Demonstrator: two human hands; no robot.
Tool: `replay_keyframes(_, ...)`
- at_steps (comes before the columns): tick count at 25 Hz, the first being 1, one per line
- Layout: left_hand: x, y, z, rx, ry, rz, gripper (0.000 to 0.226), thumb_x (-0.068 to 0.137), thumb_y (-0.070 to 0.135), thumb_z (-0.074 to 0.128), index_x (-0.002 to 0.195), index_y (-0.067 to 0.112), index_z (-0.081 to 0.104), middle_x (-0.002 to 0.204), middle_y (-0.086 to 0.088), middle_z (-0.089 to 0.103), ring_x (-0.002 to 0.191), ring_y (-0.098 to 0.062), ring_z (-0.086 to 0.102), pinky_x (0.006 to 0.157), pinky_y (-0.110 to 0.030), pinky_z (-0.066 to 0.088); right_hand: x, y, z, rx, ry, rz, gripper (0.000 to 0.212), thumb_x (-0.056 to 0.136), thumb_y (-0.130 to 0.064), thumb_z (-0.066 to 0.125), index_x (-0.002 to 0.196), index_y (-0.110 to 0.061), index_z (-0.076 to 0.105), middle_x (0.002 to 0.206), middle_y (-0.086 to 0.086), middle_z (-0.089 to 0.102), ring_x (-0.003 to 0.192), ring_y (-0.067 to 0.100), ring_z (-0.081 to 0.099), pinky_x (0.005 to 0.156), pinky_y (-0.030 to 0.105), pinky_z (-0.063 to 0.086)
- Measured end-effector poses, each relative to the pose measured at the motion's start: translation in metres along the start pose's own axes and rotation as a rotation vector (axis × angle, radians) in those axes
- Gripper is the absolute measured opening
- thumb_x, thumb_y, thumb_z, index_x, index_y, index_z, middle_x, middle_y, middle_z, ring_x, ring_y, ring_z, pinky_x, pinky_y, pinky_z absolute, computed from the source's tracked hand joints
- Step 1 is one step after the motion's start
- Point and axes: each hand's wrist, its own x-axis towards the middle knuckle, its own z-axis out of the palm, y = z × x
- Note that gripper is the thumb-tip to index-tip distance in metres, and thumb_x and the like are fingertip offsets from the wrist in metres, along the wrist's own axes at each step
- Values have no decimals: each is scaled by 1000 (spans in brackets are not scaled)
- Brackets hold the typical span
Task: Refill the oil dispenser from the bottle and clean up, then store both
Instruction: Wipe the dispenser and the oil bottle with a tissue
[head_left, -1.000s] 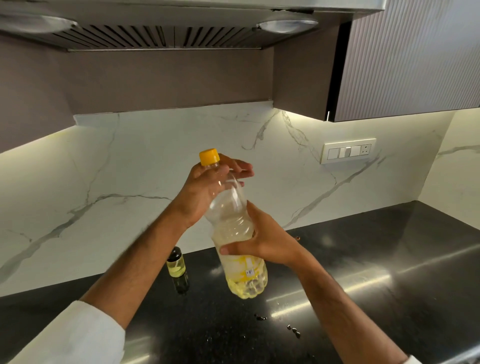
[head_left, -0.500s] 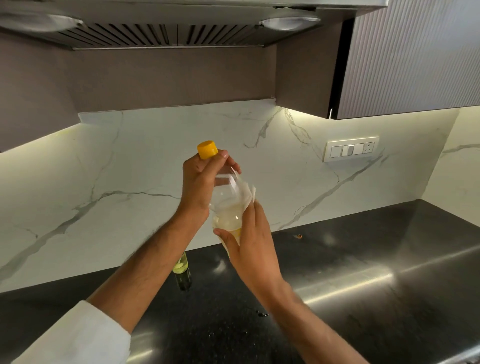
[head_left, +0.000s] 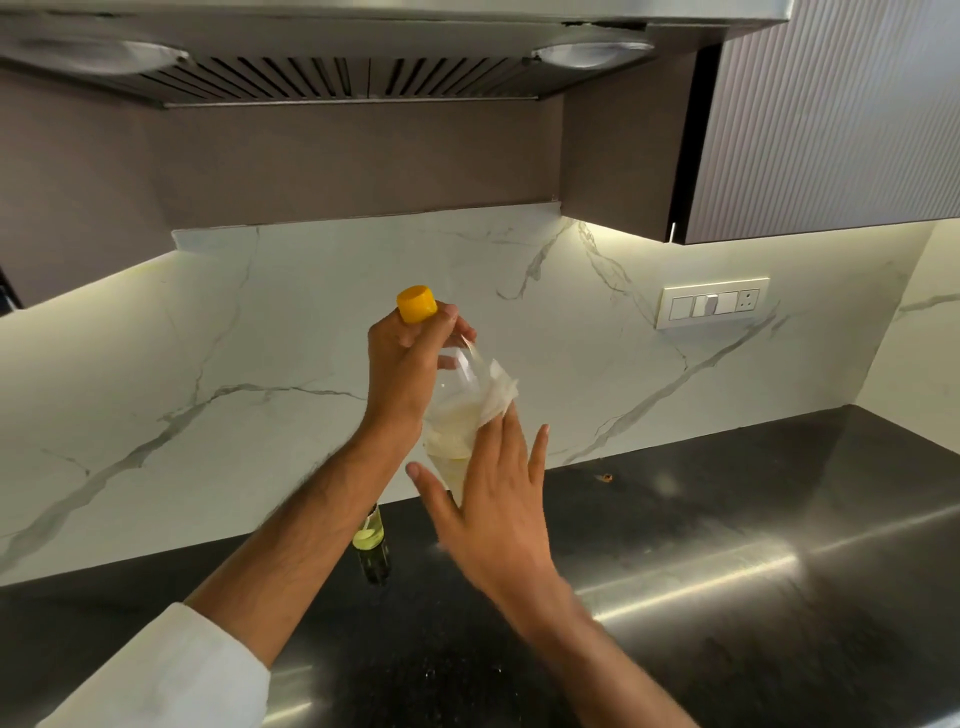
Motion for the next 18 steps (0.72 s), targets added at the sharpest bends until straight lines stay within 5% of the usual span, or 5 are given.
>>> replay_keyframes(4,8,13,-12,-173,-369,-69,23,93,19,56,73,17,68,76,-8,69,80,-33,70,73,-44,55,45,19,-46,773,-434,99,81,86,-70,60,150,-27,34,138,-8,55,126,11,59,105,35,52)
replay_keyframes(9,6,19,-12,-397,-596,-162,19,85,26,60,73,12,63,75,-10,64,78,-36,66,77,-44,52,66,51,-50,1424,-991,274,109,81,-88,26,158,-11,32,160,20,37,148,39,35,124,54,25)
replay_keyframes(11,2,15,-9,-494,-583,-204,20,84,28,61,72,12,63,74,-9,64,77,-35,66,77,-45,54,65,55,-39,1571,-1037,412,113,81,-91,29,153,-5,41,158,25,38,147,44,33,125,56,17)
replay_keyframes(14,-2,10,-3,-555,-579,-208,23,78,33,76,72,14,65,74,-8,64,79,-34,64,78,-45,55,64,61,-24,1576,-812,526,90,92,-82,25,126,-15,73,135,16,65,127,32,60,118,49,34)
replay_keyframes(18,4,14,-7,-549,-432,-192,16,78,28,68,69,15,66,74,-7,64,77,-33,67,76,-46,56,62,80,-19,1546,-779,548,93,95,-79,27,144,-6,56,142,20,58,135,40,50,120,53,32)
